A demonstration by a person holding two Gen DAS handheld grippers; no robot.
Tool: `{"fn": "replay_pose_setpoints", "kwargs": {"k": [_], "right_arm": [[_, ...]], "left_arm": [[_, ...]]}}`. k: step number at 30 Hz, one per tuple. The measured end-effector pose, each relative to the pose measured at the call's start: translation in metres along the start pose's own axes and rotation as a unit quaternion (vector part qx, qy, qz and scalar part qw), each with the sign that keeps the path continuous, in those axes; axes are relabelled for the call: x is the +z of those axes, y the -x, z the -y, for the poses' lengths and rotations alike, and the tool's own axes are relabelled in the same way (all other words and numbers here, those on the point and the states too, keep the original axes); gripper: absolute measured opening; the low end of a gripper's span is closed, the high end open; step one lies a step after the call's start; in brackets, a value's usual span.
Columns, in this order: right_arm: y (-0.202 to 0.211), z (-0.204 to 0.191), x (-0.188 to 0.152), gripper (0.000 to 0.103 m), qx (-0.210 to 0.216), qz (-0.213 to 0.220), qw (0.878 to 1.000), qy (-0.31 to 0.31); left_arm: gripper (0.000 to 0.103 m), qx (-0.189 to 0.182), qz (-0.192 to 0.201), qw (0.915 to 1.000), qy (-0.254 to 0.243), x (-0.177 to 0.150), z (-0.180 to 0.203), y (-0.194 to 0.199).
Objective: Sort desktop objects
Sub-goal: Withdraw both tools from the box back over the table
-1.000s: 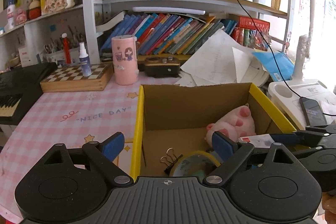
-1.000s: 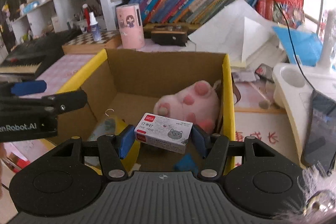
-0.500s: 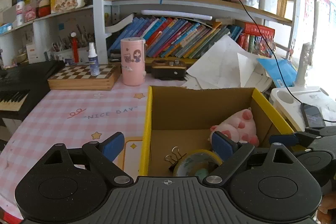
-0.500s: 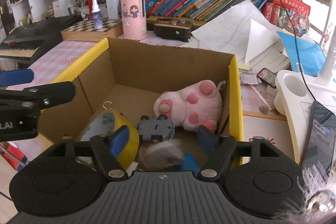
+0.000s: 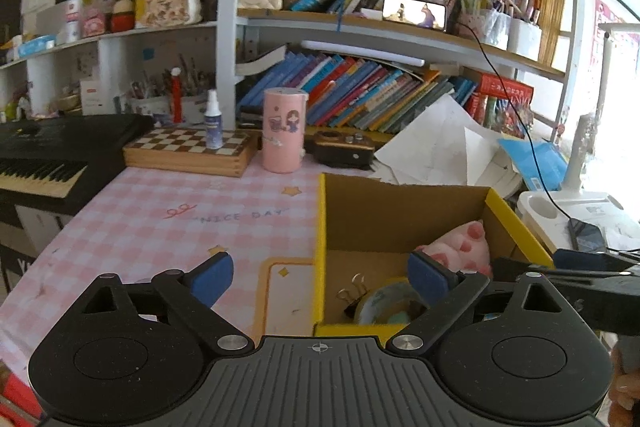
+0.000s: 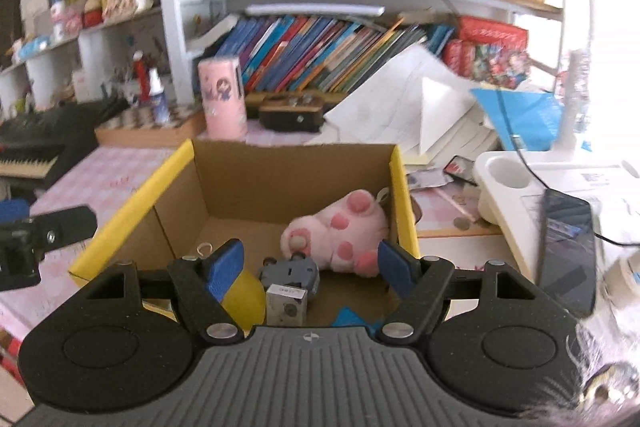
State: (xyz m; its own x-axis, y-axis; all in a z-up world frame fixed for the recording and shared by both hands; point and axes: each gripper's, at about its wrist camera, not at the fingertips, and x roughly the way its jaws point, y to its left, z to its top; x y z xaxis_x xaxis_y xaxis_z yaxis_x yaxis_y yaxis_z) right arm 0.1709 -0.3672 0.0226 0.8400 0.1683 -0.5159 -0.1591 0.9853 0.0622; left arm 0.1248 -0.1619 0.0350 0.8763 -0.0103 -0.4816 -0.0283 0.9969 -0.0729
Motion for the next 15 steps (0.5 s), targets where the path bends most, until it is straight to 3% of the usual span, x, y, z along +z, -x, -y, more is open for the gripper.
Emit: {"fn": "replay_pose_setpoints", "kwargs": {"k": [5, 15], "right_arm": [[0.027, -0.014, -0.009, 0.073, -0.012, 0.022, 1.0, -0.014], [0.068, -0.059, -0.038, 0.073, -0.015, 0.012, 1.0, -0.006]], "left_arm": [[0.098, 0.003, 0.001, 1.0, -0.003, -0.009, -0.015, 0.022], [0.098, 0.023, -0.015, 0.9996, -0.008, -0.037, -0.044, 0.062]]}}
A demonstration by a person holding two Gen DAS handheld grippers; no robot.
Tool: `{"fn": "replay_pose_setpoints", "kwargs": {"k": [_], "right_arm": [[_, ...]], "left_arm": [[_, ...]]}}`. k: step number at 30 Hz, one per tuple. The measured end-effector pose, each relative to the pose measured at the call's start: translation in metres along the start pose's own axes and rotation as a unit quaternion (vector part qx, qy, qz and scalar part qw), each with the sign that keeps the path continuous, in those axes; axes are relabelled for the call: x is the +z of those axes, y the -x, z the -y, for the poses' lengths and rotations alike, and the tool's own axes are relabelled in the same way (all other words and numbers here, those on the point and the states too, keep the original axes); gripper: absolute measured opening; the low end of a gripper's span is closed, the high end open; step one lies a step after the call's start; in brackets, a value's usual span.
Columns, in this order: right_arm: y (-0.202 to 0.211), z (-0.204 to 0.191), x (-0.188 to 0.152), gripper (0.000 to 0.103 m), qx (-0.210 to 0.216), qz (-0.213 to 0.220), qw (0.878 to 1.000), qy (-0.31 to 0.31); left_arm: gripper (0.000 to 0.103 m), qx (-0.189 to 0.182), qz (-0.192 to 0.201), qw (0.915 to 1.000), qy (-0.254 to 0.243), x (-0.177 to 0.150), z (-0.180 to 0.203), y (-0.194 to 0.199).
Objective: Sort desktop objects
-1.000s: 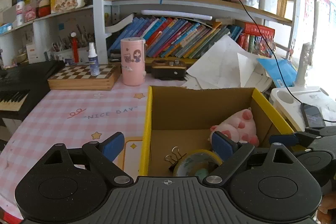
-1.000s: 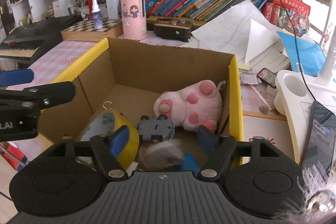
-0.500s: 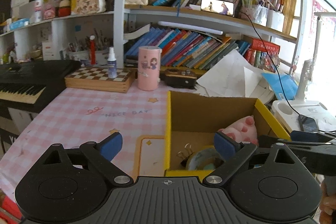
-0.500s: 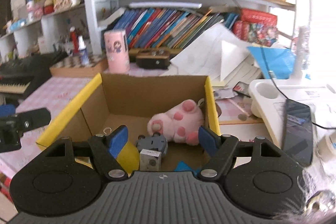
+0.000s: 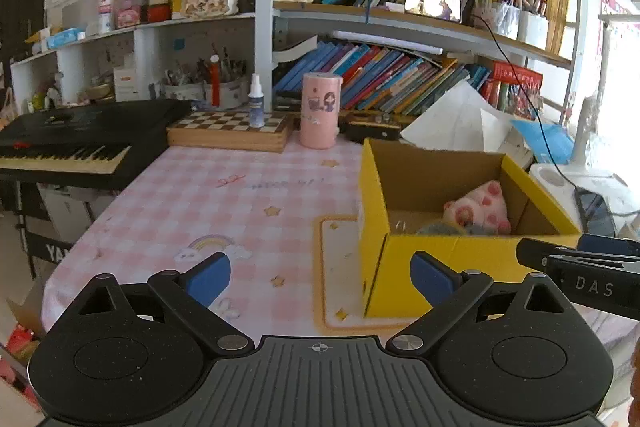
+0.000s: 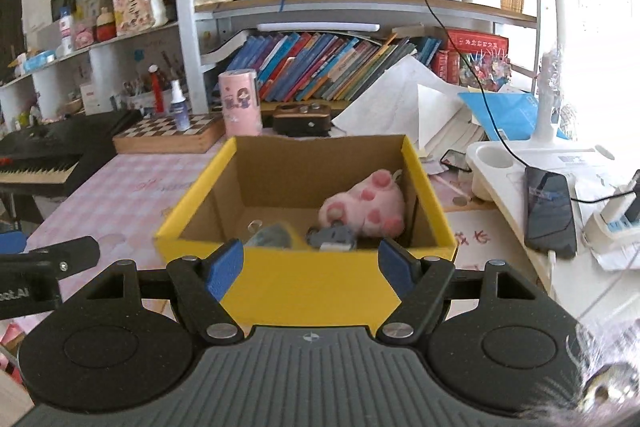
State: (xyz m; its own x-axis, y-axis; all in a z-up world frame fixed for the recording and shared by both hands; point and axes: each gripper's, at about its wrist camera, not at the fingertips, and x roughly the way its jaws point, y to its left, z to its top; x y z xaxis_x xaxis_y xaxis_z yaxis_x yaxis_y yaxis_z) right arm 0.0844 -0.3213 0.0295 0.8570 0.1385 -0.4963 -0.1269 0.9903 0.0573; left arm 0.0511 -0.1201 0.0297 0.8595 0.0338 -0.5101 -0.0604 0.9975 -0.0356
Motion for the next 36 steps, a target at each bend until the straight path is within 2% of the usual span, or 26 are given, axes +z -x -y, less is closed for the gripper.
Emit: {"fn": "replay_pose_setpoints", "kwargs": {"k": [19, 28, 32, 36], "right_arm": [[0.056, -0.056, -0.047, 0.08, 0.002, -0.035, 0.999, -0.014], [0.062, -0.072, -0.057, 0.091, 0.003, -0.047, 0.999, -0.02], [0.063, -0.078, -0.06, 0.1, -0.002, -0.05, 0.999, -0.018], [0.063, -0.082, -0.062, 0.103, -0.007, -0.054, 0.998, -0.015]], "left_arm": [[0.099, 0.034, -0.04, 0.9985, -0.018, -0.037, -0.044, 0.047], [0.103, 0.045, -0.052, 0.9974, -0.021, -0.045, -0.058, 0.057], [0.103, 0.044, -0.053, 0.9974, -0.023, -0.046, -0.061, 0.059], [0.103, 0.04, -0.059, 0.9972, -0.02, -0.047, -0.064, 0.06]]}}
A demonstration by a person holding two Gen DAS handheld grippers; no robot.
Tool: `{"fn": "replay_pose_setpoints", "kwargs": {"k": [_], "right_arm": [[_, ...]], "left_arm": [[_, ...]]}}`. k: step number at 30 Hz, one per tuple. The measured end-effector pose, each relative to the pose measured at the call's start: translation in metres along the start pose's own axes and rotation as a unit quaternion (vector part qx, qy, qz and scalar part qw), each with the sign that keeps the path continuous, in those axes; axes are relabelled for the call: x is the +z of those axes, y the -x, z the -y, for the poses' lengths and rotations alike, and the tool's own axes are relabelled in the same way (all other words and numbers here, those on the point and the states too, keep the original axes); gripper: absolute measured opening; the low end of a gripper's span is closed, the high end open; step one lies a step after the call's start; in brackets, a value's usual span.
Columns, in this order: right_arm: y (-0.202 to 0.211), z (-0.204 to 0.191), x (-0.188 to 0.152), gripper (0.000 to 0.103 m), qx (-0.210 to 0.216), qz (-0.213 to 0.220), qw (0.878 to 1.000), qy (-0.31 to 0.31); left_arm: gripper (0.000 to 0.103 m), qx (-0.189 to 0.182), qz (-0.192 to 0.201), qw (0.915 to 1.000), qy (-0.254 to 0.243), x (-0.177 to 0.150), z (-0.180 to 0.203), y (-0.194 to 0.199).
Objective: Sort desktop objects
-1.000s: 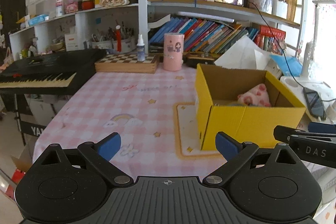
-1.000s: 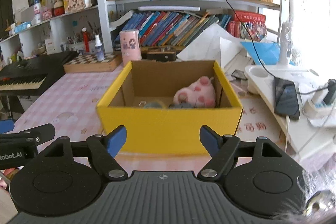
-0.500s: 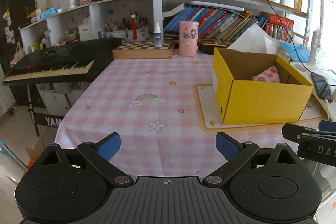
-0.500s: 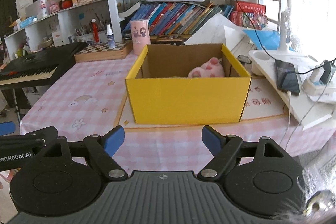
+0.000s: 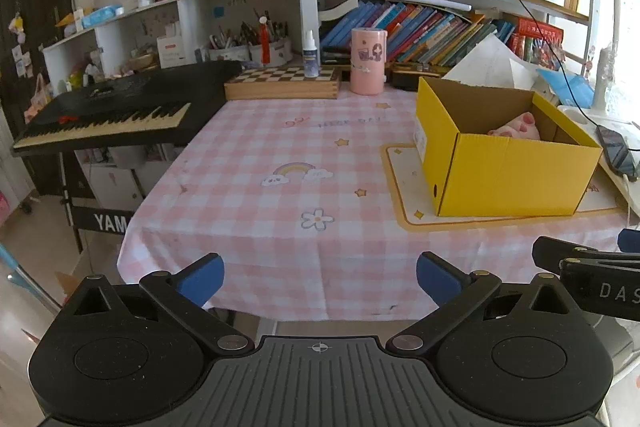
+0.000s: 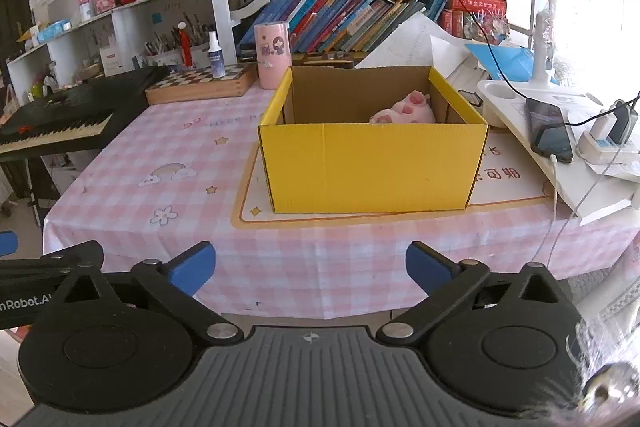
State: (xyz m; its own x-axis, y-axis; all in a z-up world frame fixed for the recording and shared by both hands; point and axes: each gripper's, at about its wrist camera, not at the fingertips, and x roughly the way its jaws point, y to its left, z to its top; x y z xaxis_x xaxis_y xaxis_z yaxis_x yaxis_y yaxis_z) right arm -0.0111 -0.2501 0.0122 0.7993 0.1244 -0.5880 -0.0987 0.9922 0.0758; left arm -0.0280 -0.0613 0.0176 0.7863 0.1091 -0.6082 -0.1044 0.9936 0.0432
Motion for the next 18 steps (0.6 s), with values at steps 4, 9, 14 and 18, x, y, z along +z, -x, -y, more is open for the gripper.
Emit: {"fn": "replay_pose_setpoints", "kwargs": {"k": [4, 9, 14, 18], "right_arm": [[-0.0005, -0.0026, -0.0015, 0.103, 0.0, -0.005, 1.0, 0.002], [-0.0015, -0.0044, -0.0029, 0.103, -0.001, -0.007, 1.0, 0.009], [-0.0018, -0.0064, -0.0025, 0.103, -0.001, -0.005, 1.0, 0.011], [-0.0017, -0.0072, -0.0011, 0.103, -0.003, -0.007, 1.0, 0.01]], "left_arm": [[0.103, -0.004, -0.009, 1.0, 0.002, -0.0018, -0.0022, -0.0017], [0.103, -0.007, -0.012, 0.9999, 0.002, -0.0038, -0.0026, -0.0024], [0.103, -0.009, -0.009, 0.9999, 0.002, -0.0041, -0.0034, -0.0027], [0.103, -0.011, -0.007, 0.9999, 0.003, -0.0037, -0.0047, -0.0038]]}}
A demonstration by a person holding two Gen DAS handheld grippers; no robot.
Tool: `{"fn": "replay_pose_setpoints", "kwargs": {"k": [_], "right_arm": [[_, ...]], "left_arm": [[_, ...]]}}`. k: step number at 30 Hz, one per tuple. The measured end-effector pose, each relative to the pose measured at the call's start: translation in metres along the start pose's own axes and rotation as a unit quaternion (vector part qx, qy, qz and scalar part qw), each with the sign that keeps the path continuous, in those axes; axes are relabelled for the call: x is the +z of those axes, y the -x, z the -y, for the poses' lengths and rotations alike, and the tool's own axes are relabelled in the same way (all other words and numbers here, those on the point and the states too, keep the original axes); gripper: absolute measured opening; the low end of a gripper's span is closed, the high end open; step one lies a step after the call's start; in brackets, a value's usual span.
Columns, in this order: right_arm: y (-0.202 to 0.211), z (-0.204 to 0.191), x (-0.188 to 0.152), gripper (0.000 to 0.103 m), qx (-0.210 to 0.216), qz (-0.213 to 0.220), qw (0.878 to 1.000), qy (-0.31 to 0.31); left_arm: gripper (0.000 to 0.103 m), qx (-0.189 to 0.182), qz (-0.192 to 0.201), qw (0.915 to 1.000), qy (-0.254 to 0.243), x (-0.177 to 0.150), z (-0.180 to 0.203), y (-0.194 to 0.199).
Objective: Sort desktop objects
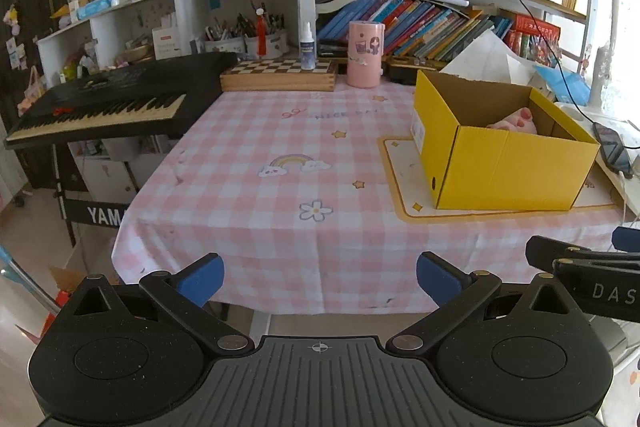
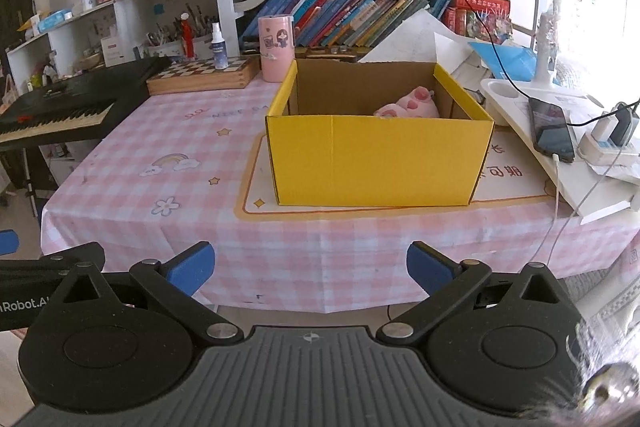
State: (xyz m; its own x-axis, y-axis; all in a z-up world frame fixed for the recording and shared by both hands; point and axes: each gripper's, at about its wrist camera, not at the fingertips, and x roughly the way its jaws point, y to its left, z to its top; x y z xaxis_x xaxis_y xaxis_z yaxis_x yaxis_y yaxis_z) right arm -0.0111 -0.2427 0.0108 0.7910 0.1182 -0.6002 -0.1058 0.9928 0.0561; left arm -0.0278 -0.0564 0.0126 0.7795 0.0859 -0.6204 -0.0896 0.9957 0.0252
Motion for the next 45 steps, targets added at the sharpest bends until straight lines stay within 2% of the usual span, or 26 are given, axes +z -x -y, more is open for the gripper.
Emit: {"fn": "replay_pose_setpoints", "kwargs": {"k": [16, 45], "right_arm": [[-0.002, -0.003, -0.002, 0.103, -0.005, 0.001, 1.0, -0.005], [0.001, -0.015, -0.002, 0.103, 0.002, 0.005, 1.0, 0.005]], "left_arm": [[0.103, -0.009, 0.002, 0.9999, -0.009, 0.001, -0.004, -0.002], [0.103, 0.0, 0.0, 1.0, 0.002, 0.0, -0.012, -0.002]]}}
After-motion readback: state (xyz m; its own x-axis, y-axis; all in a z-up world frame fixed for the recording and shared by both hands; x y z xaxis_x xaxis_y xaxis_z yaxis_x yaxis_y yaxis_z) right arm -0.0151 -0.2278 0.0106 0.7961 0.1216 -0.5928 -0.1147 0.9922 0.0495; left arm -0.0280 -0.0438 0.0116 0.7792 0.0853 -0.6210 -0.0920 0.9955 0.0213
